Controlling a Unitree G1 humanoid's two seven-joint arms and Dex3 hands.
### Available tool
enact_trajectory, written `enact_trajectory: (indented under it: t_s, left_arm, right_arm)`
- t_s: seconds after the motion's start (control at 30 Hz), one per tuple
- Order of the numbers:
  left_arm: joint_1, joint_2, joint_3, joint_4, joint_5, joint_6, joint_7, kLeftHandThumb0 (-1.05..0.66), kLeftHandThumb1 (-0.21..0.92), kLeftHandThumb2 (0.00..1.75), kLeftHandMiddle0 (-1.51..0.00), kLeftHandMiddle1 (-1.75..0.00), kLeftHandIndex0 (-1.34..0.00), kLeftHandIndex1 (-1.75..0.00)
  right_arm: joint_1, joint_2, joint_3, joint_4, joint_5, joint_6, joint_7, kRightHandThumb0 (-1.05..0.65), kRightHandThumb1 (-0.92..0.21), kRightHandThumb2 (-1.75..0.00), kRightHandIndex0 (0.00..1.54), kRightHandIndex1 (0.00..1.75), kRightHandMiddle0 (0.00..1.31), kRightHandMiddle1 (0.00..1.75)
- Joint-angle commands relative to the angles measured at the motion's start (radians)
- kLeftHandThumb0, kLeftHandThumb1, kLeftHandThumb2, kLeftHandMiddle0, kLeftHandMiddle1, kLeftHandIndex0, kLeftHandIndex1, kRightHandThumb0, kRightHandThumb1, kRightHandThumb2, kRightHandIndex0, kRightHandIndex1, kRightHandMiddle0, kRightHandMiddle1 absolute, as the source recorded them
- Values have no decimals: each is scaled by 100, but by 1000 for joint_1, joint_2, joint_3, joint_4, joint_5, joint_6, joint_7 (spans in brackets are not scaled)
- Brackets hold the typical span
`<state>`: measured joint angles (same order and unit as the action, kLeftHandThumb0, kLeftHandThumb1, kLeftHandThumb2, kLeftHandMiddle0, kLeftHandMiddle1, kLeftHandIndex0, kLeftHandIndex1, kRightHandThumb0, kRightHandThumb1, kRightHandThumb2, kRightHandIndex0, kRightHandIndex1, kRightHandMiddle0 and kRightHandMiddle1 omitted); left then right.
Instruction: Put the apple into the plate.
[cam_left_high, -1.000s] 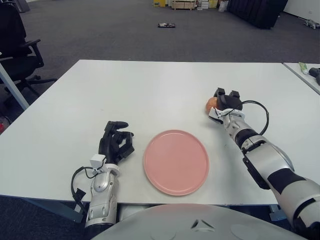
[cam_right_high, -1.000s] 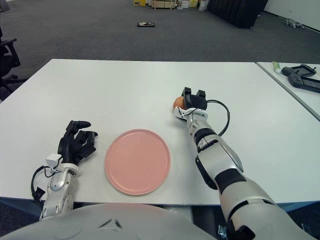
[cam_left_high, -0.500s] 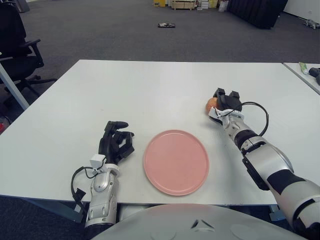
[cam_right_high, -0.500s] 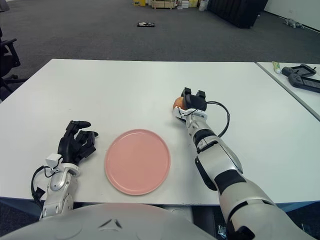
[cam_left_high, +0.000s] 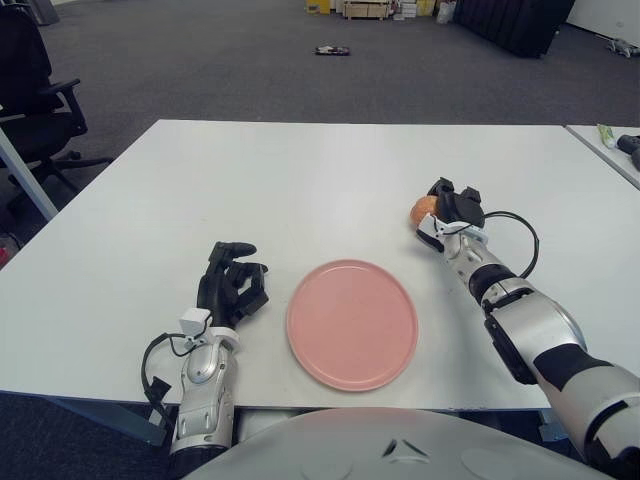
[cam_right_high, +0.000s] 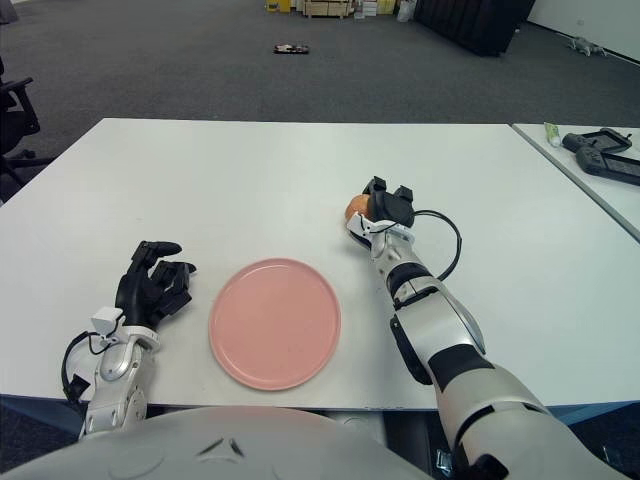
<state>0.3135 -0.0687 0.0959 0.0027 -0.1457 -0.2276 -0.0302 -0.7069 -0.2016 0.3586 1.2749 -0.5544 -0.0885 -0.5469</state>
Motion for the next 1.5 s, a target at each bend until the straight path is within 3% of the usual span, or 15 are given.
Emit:
enact_trajectory:
  t_s: [0.0,0.3,0.57,0.83,1.1,1.3,1.47]
  left_arm:
    - [-6,-2,4,30,-7,21,1,0,55,98,-47,-154,-34,-175]
    - [-13,-1,6,35,-3,26,6,0,53,101,-48,-155,-35,-175]
    - [-20,2,4,46,2,14,2,0,52,103,-48,-157,-35,-175]
    - [-25,0,5,55,-4,7,1,0,52,102,-50,-154,-35,-175]
    - [-26,2,5,55,-3,12,2,0,53,102,-47,-156,-34,-175]
    - [-26,1,3,54,1,10,4,0,53,102,-46,-158,-34,-175]
    - [-26,0,4,55,-3,3,0,0,53,102,-47,-157,-34,-175]
  right_arm:
    - [10,11,-27,-59,33,-34,-14,0,-4,-161,86,166,58,175]
    - [49,-1,-62,-186,63,-66,0,0,-4,-161,87,164,58,175]
    - [145,-22,-91,-466,71,-32,51,0,-4,-161,86,165,59,175]
    - [271,-33,-112,-789,59,56,143,0,-3,-162,86,167,59,175]
    - [348,-50,-127,-959,63,66,228,0,-3,-163,85,169,59,175]
    - [460,-52,-120,-1243,53,125,337,0,-3,-163,85,169,59,175]
    - [524,-79,-112,-1371,91,64,429,0,-3,-163,85,169,59,175]
